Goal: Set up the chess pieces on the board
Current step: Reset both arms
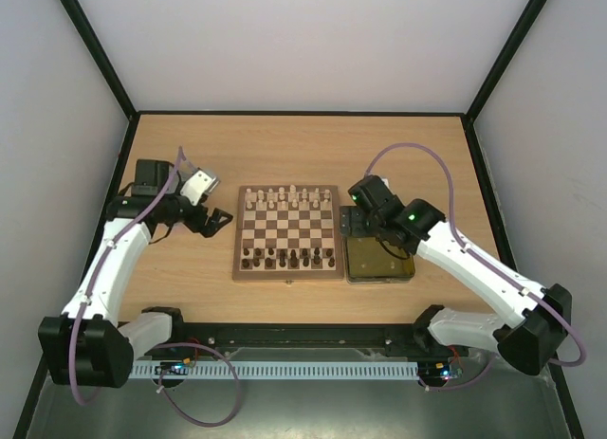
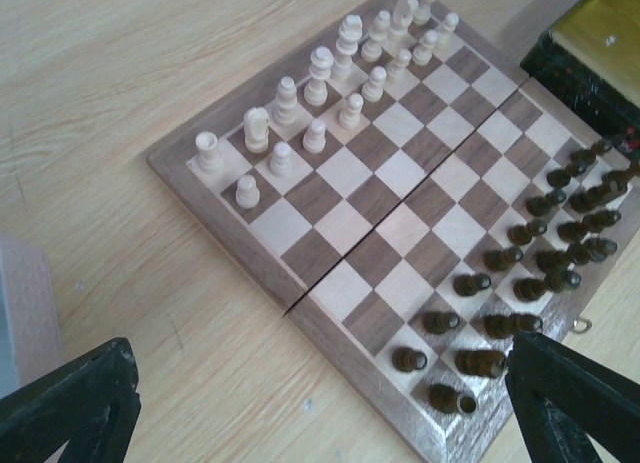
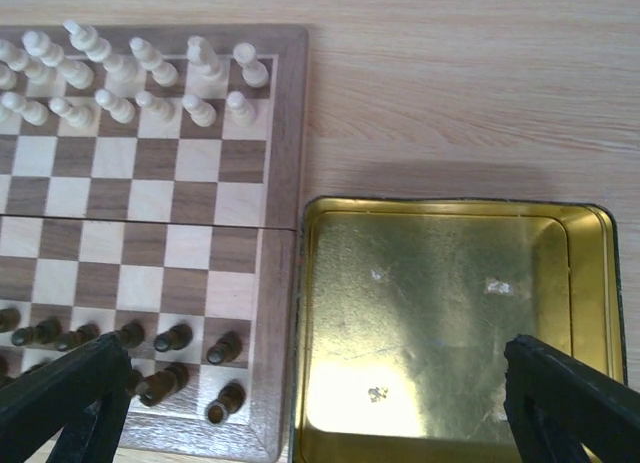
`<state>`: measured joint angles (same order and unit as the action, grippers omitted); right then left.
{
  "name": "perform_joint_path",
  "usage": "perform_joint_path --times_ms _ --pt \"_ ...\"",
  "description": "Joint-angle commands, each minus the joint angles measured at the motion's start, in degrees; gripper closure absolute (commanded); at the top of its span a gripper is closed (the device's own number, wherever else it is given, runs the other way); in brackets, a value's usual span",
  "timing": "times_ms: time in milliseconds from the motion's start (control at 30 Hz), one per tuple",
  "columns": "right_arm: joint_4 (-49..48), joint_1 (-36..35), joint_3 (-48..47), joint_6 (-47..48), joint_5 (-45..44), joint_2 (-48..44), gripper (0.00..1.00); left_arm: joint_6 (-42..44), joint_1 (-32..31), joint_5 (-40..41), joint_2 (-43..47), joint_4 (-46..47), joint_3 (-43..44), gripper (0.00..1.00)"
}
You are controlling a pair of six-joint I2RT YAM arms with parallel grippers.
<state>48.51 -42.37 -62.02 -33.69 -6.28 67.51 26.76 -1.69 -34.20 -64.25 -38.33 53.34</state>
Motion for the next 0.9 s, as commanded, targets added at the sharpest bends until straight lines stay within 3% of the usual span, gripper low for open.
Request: perform_joint_path --times_ms 0,267,533,767,867 --pt "-1.73 0.23 3.67 -0.38 -2.42 -4.05 0.02 4.95 0.02 4.87 3.49 -8.84 2.60 0.00" --pt "-2.48 0.12 5.87 1.44 -0.55 -15.60 0.02 8.91 -0.46 6.57 11.55 -15.37 0.31 0.01" --pt "0.85 -0.75 5.32 4.99 9.85 -14.34 0.02 9.63 -1.76 6.17 17.51 -16.55 -0.40 0.01" --pt "0.22 -1.71 6.11 6.05 12.00 -13.47 0.02 10.27 -2.34 6.17 17.36 -18.20 -0.88 0.01" --pt "0.48 -2.77 5.90 5.14 8.85 -13.23 0.02 10.47 -2.50 6.10 16.90 -18.33 -1.05 0.01"
